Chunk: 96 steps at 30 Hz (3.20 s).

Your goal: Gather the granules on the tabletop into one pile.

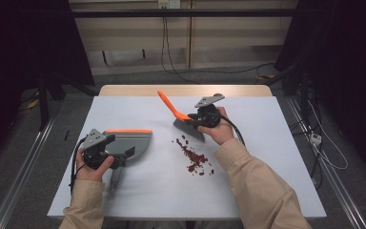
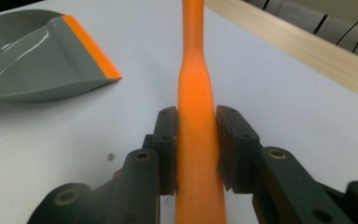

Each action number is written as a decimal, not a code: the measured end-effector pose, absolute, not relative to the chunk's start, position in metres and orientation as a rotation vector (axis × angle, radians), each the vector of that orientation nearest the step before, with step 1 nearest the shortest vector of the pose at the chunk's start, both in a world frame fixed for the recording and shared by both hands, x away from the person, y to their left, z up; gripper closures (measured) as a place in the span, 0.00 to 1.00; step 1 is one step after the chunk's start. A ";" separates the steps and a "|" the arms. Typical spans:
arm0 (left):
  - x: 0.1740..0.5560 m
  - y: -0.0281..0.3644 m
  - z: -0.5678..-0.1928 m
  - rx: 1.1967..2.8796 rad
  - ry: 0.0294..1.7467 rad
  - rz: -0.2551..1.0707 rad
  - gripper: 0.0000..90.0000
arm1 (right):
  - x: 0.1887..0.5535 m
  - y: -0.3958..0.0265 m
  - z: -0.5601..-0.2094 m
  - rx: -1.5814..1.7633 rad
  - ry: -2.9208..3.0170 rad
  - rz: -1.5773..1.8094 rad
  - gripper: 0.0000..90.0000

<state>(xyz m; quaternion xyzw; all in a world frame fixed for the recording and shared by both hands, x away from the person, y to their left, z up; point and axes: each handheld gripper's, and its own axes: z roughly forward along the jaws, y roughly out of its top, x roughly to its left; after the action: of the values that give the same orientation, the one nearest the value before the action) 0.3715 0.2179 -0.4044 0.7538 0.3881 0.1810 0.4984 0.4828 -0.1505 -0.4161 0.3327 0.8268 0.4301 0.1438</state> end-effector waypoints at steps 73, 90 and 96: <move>0.371 0.220 -0.405 1.823 0.952 0.441 0.07 | 0.439 -0.147 -0.421 0.395 2.659 1.237 0.79; 0.371 0.222 -0.404 1.813 0.952 0.443 0.07 | 0.410 -0.159 -0.413 0.278 2.721 1.179 0.79; 0.371 0.220 -0.404 1.819 0.950 0.442 0.07 | 0.407 -0.166 -0.410 0.351 2.683 1.223 0.79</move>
<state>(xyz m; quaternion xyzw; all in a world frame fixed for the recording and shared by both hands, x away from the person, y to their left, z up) 0.3708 0.2204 -0.4043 0.7514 0.3926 0.1827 0.4979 0.4067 -0.1662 -0.4100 0.1177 0.9003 0.4102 0.0861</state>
